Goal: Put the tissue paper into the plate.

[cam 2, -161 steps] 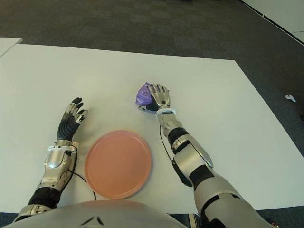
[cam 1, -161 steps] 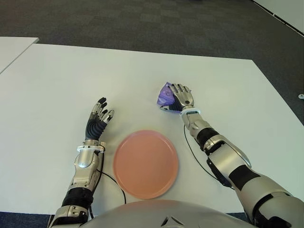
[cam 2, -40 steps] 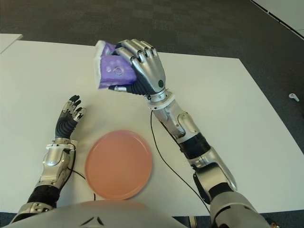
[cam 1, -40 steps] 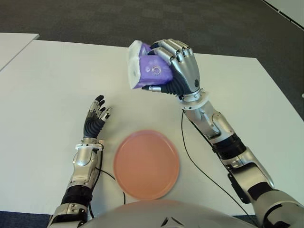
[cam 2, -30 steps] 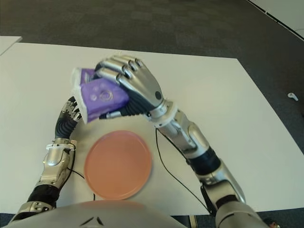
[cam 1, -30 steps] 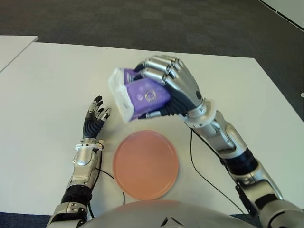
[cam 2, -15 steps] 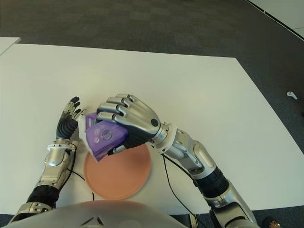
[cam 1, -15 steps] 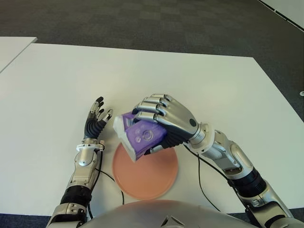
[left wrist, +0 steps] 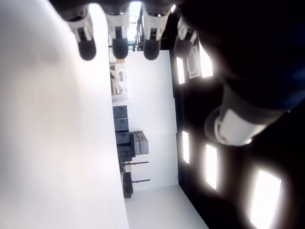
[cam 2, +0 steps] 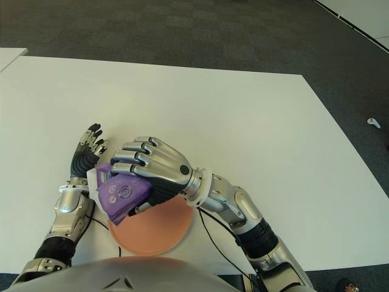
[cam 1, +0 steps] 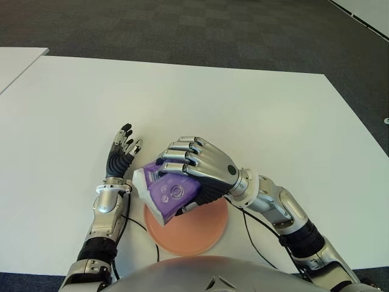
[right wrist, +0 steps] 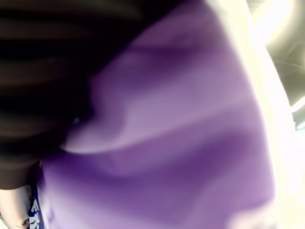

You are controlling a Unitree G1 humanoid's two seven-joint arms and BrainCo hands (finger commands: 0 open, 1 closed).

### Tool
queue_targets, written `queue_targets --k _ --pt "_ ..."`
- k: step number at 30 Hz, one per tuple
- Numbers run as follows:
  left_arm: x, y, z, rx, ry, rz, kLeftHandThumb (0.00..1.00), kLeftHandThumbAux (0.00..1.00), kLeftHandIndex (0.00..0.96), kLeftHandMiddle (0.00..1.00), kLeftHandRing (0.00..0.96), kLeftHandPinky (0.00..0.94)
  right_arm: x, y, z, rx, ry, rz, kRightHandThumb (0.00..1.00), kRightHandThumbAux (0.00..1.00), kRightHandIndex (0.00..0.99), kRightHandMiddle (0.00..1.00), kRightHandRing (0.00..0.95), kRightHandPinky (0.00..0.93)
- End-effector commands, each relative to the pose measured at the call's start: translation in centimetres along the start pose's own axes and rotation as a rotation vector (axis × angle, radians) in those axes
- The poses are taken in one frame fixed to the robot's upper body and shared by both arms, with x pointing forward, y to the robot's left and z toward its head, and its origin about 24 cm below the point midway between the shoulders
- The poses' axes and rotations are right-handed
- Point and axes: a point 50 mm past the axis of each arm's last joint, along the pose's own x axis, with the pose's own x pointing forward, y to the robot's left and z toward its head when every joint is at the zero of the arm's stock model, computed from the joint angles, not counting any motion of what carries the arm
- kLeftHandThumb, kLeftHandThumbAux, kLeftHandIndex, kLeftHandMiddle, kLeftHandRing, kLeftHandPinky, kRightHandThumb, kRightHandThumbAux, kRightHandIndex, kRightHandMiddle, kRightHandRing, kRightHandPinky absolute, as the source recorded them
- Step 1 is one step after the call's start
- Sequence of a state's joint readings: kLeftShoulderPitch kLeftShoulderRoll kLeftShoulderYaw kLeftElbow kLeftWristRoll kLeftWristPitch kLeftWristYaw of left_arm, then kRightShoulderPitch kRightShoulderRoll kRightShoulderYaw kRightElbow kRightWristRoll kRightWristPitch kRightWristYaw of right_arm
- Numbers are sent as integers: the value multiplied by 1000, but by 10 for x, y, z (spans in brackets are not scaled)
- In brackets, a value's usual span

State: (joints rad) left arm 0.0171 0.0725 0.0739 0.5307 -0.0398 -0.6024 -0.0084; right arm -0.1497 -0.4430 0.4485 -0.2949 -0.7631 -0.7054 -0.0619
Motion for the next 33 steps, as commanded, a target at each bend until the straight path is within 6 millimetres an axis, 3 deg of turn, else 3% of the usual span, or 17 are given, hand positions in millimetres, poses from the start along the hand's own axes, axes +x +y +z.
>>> queue_targets --k 1,24,28,33 --pt "-42 3 -41 1 221 6 0 615 0 0 0 0 0 2 -5 -14 4 -1 846 677 409 542 771 790" --pt "-42 5 -41 18 231 5 0 595 0 0 0 0 0 17 -7 26 26 -1 849 676 408 529 740 761" --pt "-42 5 -42 26 243 12 0 584 0 0 0 0 -1 20 -8 36 44 35 850 675 411 540 715 709" --pt "-42 5 -42 30 252 13 0 574 0 0 0 0 -3 20 -10 46 78 91 840 683 396 506 570 533"
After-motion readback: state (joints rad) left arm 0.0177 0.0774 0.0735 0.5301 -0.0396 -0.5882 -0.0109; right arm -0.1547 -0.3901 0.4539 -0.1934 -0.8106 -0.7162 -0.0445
